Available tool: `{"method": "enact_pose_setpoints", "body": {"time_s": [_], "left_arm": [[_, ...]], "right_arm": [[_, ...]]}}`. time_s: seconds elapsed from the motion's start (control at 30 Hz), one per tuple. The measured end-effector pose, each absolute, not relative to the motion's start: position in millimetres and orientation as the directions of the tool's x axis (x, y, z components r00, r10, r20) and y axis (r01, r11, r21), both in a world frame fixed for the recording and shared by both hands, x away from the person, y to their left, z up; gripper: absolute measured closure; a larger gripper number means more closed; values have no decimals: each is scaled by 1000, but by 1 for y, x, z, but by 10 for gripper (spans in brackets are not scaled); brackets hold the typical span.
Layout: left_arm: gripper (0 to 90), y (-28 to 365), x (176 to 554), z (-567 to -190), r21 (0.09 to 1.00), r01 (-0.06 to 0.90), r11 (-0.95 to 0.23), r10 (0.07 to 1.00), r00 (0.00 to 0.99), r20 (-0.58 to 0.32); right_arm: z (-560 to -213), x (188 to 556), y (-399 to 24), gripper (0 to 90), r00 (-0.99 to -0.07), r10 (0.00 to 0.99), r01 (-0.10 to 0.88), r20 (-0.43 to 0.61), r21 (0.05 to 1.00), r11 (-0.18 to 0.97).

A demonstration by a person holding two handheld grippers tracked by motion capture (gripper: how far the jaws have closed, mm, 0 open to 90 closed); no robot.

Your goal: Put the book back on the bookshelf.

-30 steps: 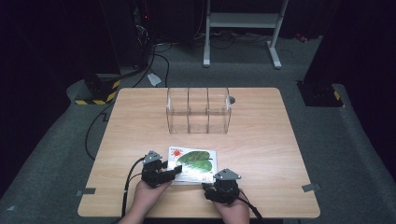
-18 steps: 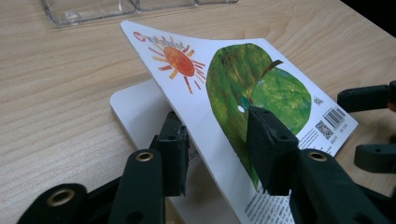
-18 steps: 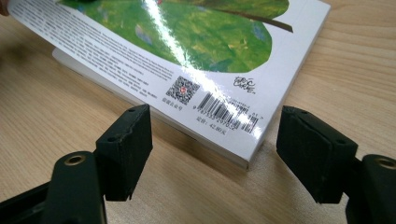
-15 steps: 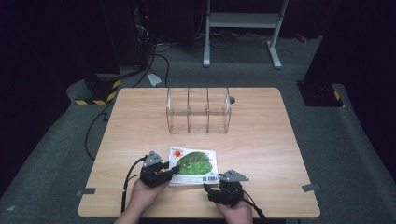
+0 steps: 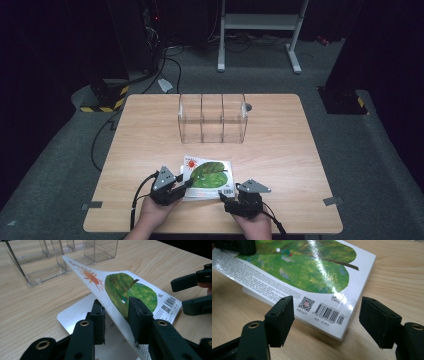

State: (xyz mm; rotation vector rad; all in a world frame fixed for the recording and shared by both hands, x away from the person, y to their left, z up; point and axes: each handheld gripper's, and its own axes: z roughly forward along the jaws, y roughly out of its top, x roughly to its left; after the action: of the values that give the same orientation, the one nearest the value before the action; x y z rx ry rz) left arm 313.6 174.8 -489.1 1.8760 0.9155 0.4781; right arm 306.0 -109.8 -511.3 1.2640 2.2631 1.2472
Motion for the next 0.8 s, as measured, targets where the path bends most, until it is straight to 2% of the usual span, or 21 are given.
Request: {"method": "enact_pose_setpoints", "body": {"time_s": [0.33,0.37,0.43,0.8], "left_arm": [[687,172,306,-485,905,308,-294,743,669,13],[689,171,304,-485,909,295,-295,738,674,21],[692,171,303,-484,913,281,-297,733,680,29],[701,169,294,-483,922,203,-329,709,698,99]], "right_arm": [[-503,323,-118,252,-579,790,575,203,789,219],[-505,330,-118,217,-578,779,605,242,767,211],[-508,337,-118,205,-570,774,637,275,743,205],[-516,354,-116,168,-566,746,669,351,724,167]]}}
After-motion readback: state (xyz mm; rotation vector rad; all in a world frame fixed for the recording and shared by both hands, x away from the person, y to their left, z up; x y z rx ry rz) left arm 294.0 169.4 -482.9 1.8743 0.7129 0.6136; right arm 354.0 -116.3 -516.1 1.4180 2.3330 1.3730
